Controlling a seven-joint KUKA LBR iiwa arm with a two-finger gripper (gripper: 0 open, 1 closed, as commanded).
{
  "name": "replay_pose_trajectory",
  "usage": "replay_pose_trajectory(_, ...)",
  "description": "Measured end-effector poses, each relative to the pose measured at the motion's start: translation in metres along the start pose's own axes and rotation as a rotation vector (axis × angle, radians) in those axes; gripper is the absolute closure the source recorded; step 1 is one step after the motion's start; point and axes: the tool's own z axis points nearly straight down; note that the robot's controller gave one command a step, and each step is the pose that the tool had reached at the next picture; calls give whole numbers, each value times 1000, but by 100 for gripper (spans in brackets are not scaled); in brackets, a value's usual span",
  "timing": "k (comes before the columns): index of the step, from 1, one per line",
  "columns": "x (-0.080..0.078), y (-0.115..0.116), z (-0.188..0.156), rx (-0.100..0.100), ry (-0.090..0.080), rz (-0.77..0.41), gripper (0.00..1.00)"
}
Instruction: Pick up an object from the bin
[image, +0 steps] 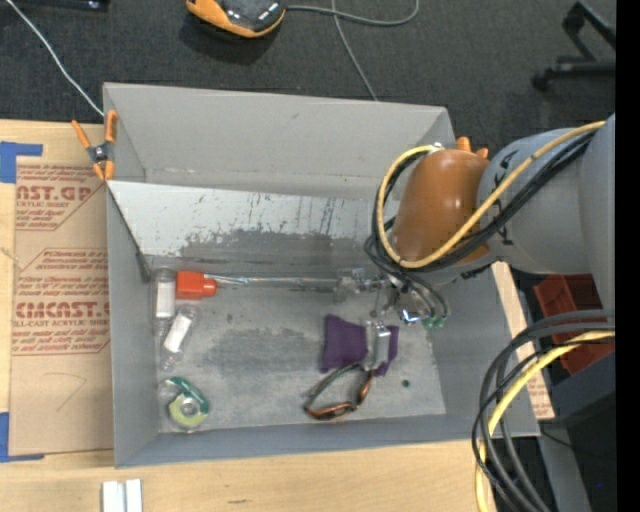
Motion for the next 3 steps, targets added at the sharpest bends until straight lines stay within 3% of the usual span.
replay_pose_trajectory(1, -4, -4, 9, 1, -10, -114, 100)
replay_pose_trajectory(2, -4, -4, 9, 1, -10, -114, 100)
replay_pose_trajectory(3, 15, 1, -94, 2, -12, -138, 100)
